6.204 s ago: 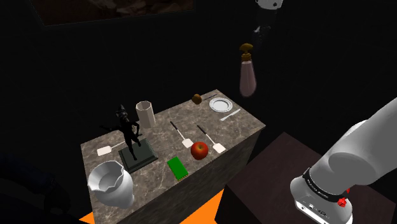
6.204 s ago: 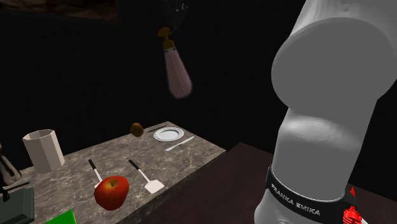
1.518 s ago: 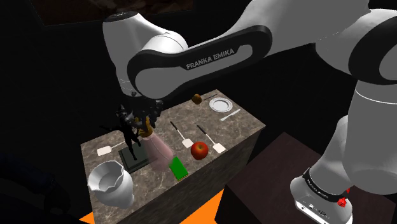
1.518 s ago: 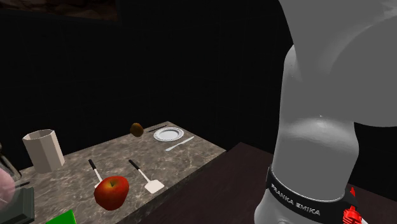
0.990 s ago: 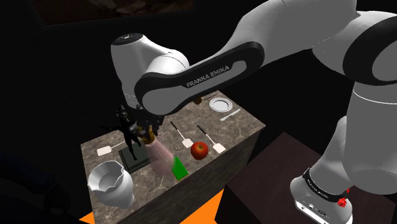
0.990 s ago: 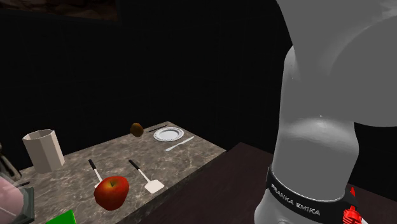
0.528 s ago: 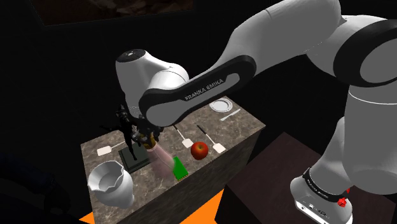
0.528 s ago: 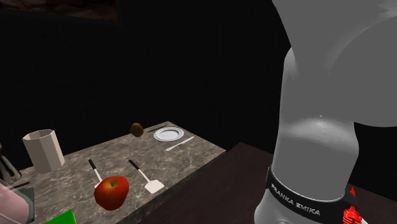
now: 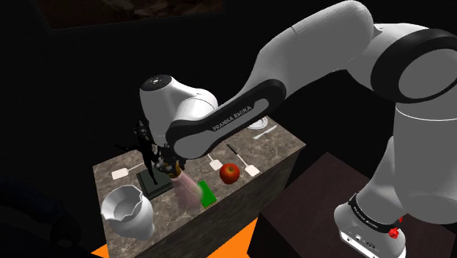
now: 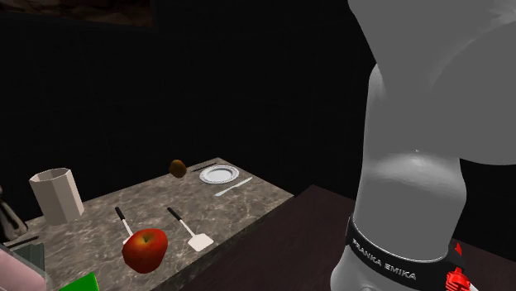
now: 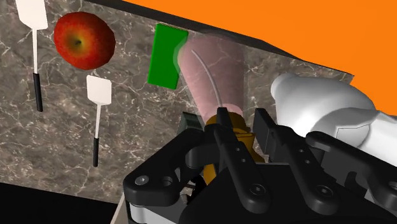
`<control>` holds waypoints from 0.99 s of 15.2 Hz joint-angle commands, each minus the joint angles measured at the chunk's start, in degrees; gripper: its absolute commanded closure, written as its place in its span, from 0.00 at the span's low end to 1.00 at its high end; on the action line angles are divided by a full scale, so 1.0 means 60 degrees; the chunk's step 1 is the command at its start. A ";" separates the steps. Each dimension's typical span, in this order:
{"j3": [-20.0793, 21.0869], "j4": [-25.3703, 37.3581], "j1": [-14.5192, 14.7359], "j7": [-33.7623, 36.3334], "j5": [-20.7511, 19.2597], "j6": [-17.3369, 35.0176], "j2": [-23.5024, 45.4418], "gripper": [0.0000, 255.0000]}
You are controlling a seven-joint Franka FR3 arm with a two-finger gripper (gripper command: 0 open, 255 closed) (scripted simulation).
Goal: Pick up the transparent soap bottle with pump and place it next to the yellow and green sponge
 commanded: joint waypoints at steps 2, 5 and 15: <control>-0.0048 -0.0116 0.0026 0.0060 -0.0091 0.0308 0.0192 1.00; -0.0102 -0.0209 0.0060 0.0126 -0.0187 0.0602 0.0402 1.00; -0.0317 -0.0375 0.0205 0.0357 -0.0523 0.1528 0.1190 1.00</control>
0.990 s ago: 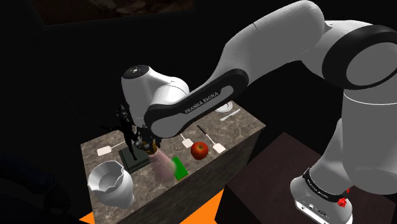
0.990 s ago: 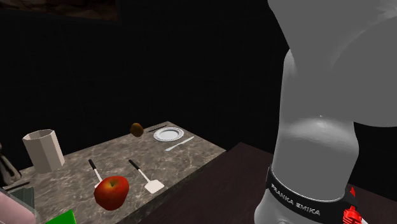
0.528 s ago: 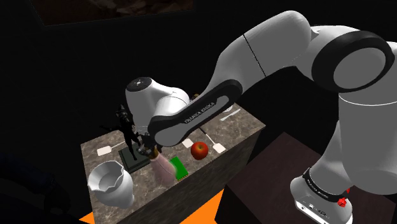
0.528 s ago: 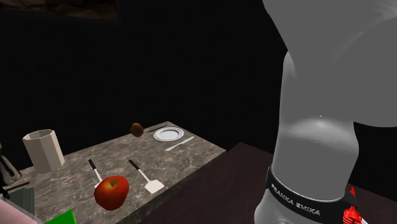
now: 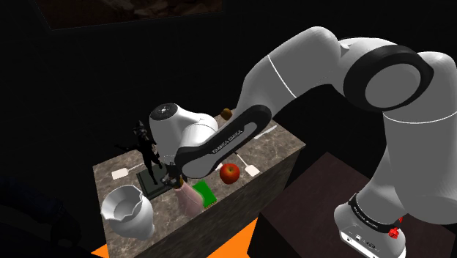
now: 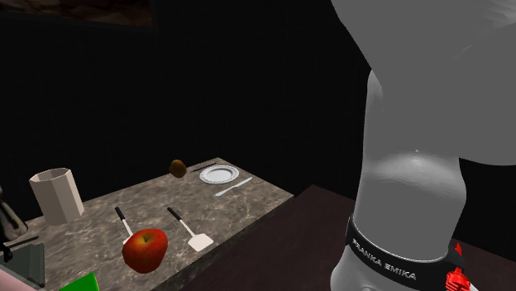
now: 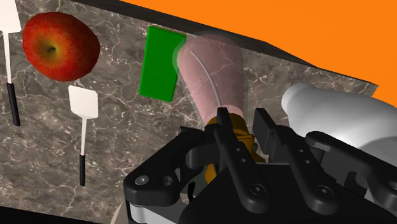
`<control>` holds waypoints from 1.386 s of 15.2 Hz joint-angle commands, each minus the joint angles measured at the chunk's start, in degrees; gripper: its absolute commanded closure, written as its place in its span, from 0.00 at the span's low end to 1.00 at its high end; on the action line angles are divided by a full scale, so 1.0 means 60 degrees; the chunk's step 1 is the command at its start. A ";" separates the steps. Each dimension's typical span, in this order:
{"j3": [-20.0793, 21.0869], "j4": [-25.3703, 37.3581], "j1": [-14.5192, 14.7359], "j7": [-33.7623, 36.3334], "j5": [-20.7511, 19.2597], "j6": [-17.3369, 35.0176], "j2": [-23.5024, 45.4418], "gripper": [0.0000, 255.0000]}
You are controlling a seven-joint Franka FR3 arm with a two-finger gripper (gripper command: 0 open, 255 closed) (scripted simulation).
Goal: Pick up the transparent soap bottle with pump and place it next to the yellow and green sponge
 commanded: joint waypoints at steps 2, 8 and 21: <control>-0.0036 -0.0030 0.0022 0.0037 -0.0053 0.0153 0.0115 1.00; -0.0035 -0.0030 0.0021 0.0038 -0.0054 0.0153 0.0115 1.00; 0.0186 0.0034 -0.0120 -0.0161 0.0268 -0.0688 -0.0686 0.00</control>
